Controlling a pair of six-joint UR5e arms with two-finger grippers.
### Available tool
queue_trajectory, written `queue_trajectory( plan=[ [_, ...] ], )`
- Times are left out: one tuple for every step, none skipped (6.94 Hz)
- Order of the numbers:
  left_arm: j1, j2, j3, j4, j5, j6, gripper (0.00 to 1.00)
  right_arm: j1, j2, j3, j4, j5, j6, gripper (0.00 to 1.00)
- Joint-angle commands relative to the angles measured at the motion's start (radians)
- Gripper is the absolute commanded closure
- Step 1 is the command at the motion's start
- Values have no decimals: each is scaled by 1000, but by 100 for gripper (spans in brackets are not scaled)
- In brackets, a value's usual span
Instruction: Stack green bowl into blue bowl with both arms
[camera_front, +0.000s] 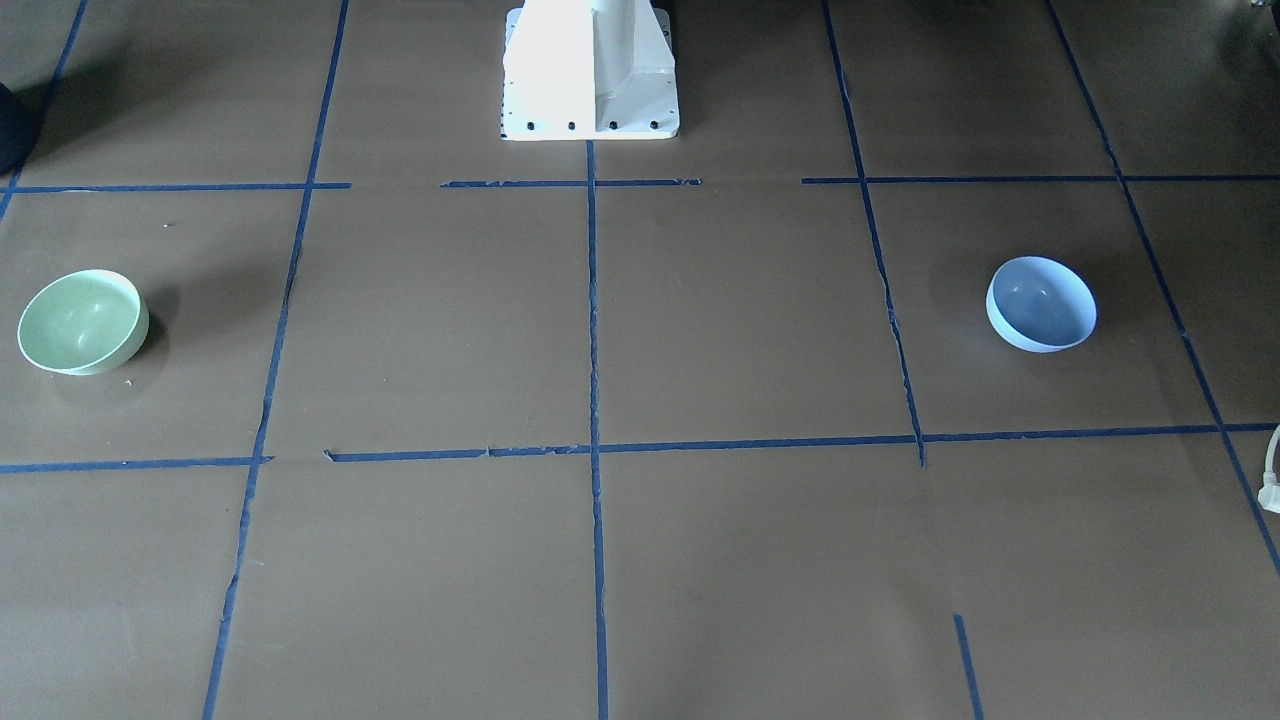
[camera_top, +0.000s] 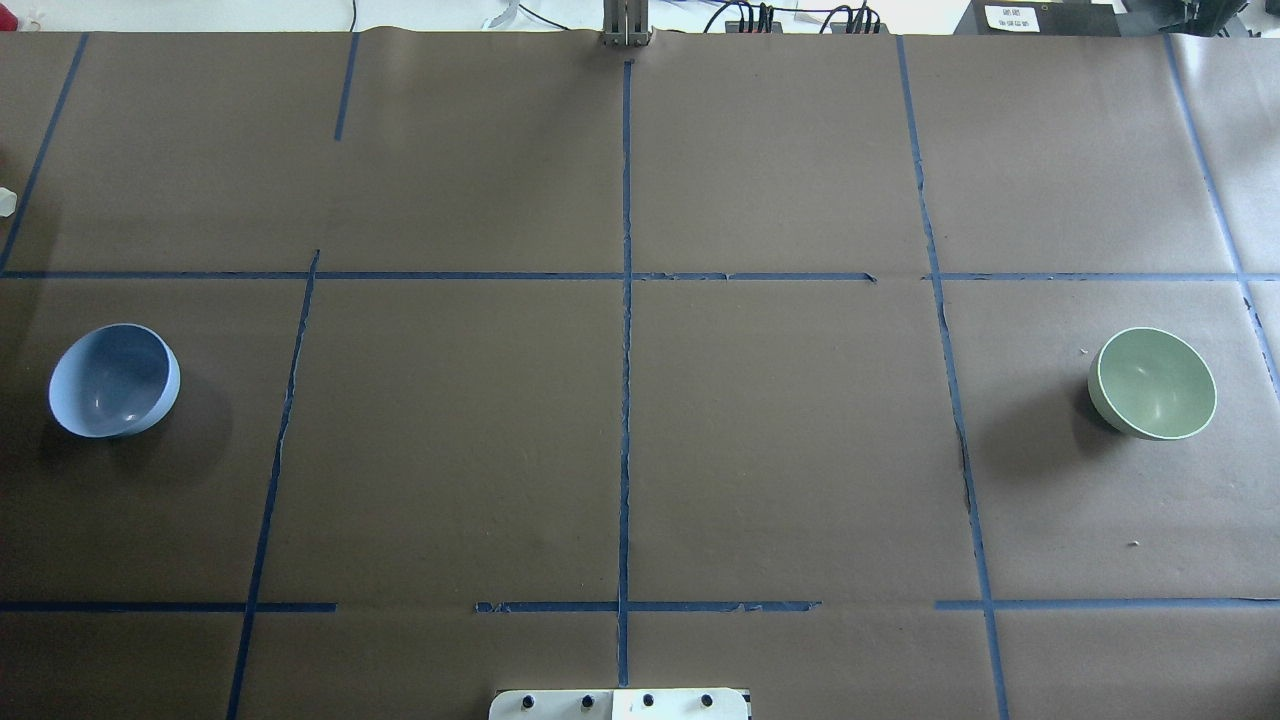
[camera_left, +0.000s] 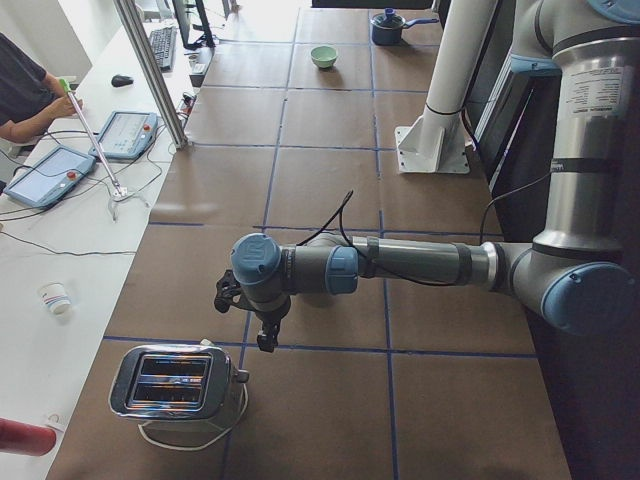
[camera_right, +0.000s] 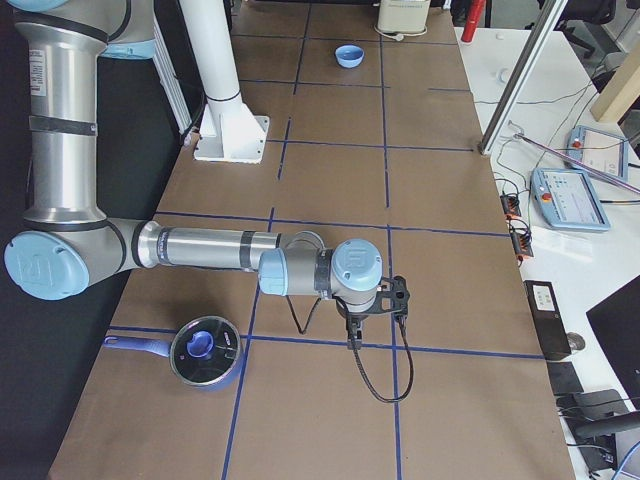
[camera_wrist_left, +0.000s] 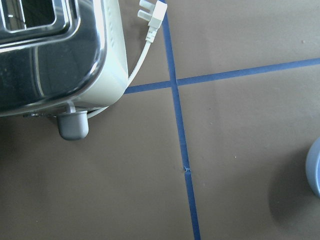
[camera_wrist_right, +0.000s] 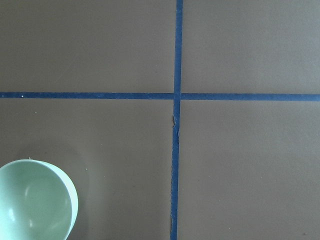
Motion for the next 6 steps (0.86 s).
queue_trajectory(
  plan=[
    [134,10,-83,-49,-72,-243,0,-1,3,5,0,3,9,0],
    [182,45,-85,-188,-70,-398,0,-1,3,2,2,3,62,0],
    [258,79,-70,-409,4,-631,3,-1,0,1,-1,12,85,0],
    [372,102,-33,-615,110,-856,5,-1,-4,2,-1,27,85,0],
    [464,101,55,-792,171,-1000,5,-1,3,4,4,24,84,0],
    [518,90,108,-862,205,-1060,5,-1,3,5,4,24,84,0]
  ],
)
